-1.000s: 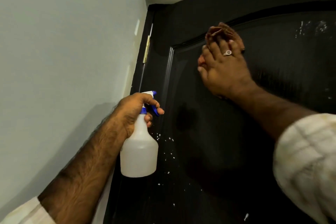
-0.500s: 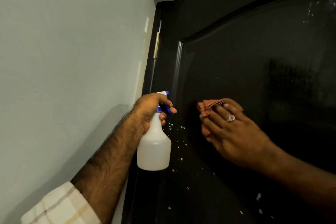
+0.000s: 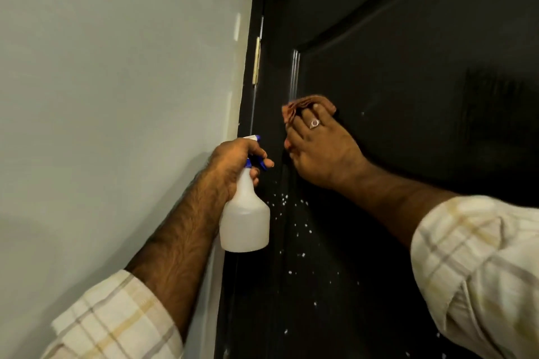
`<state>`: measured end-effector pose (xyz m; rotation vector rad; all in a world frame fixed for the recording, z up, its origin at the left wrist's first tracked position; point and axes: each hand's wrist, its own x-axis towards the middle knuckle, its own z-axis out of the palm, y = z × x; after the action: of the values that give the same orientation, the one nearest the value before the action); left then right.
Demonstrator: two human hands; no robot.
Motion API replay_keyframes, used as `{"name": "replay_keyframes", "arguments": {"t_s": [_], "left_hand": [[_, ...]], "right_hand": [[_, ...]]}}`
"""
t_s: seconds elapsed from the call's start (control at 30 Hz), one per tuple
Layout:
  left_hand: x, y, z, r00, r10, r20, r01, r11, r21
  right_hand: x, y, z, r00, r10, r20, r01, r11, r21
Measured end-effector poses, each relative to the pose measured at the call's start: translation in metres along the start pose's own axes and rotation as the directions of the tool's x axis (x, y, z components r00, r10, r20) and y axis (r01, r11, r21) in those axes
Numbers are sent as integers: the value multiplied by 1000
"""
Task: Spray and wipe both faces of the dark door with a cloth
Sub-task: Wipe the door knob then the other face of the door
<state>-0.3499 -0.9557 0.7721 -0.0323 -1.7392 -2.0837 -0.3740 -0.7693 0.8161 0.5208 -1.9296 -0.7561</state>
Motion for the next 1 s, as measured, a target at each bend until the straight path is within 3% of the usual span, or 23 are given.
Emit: {"name": "replay_keyframes", "arguments": {"t_s": [0.13,0.27,0.33,0.43,0.6,0.7,0.8,0.9,1.0], "left_hand": [[-21,-44,-16,998,-25,-50,25,1000,1],[-33,-49,-18,1000,-5,-17,5,1000,14],[-30,-36,-22,1000,9,-18,-9,999,37],[-18,-19,-30,1000,8,-26,-7,999,46],[3,-9,-39,998,28,-63,-25,999,45],[1,-20,-40,993,81,-87,-74,994,75],[-10,-37,-43,982,136,-135,-120,986,119],[-17,-49,-51,983,116,-139,-102,989,105],[-19,-52,-57,989,95,-110,-85,992,98]], "right_hand": [[-75,-67,24,969,-185,165,167,979,118],[-112,-75,22,920,-339,197,322,940,116],[-80,-51,12,950,-289,123,284,957,54],[1,2,-9,997,-56,-56,53,997,-53],[79,23,-20,996,92,20,-89,989,-122],[56,-23,7,1000,-14,26,16,993,-114],[-2,-102,46,982,-151,116,149,988,28],[-68,-172,73,933,-307,190,286,950,128],[-91,-182,71,869,-420,261,389,907,163]]}}
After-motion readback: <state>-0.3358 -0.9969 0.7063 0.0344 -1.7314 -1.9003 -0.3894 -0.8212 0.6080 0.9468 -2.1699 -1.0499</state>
